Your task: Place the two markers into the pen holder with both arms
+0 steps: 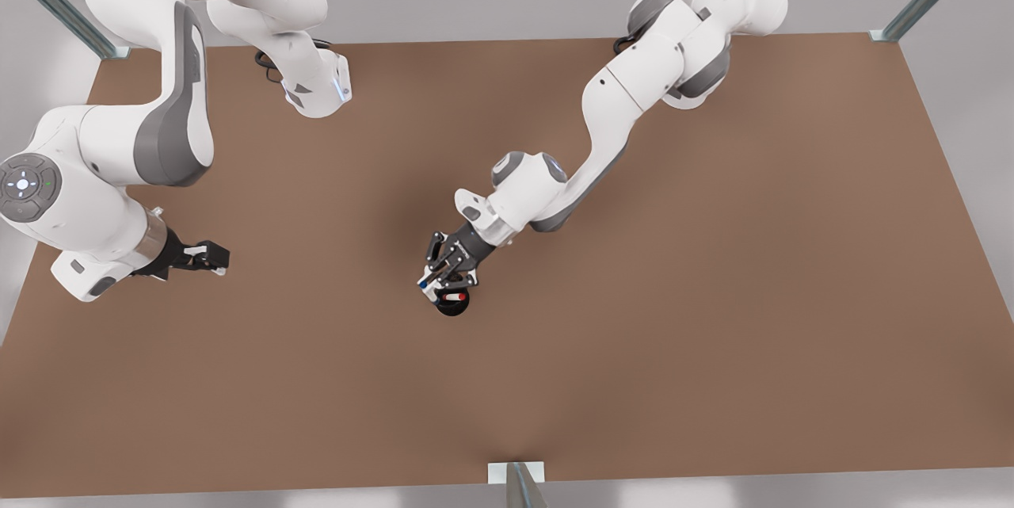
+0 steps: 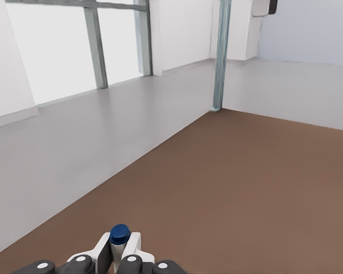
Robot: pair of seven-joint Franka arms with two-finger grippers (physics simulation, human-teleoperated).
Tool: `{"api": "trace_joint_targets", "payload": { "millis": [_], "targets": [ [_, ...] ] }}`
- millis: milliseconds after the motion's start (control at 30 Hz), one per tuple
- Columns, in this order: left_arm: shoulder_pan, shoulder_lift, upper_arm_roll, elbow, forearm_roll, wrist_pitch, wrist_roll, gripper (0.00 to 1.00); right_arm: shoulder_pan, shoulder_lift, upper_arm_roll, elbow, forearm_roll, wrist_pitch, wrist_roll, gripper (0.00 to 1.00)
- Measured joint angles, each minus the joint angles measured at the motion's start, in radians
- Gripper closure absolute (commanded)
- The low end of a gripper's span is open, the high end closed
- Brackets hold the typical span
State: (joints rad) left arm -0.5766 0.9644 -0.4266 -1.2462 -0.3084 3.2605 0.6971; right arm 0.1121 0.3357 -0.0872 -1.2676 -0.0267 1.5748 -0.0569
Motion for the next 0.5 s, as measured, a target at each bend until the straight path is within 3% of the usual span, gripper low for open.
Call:
{"api": "trace_joint_targets", "payload": {
  "millis": [500],
  "targets": [
    [-0.024,-0.015,0.005,-0.099,-0.01,0.097,0.019,0.79,0.0,0.0,0.0,0.002,0.001,0.004,-0.016,0.0]
  ]
}}
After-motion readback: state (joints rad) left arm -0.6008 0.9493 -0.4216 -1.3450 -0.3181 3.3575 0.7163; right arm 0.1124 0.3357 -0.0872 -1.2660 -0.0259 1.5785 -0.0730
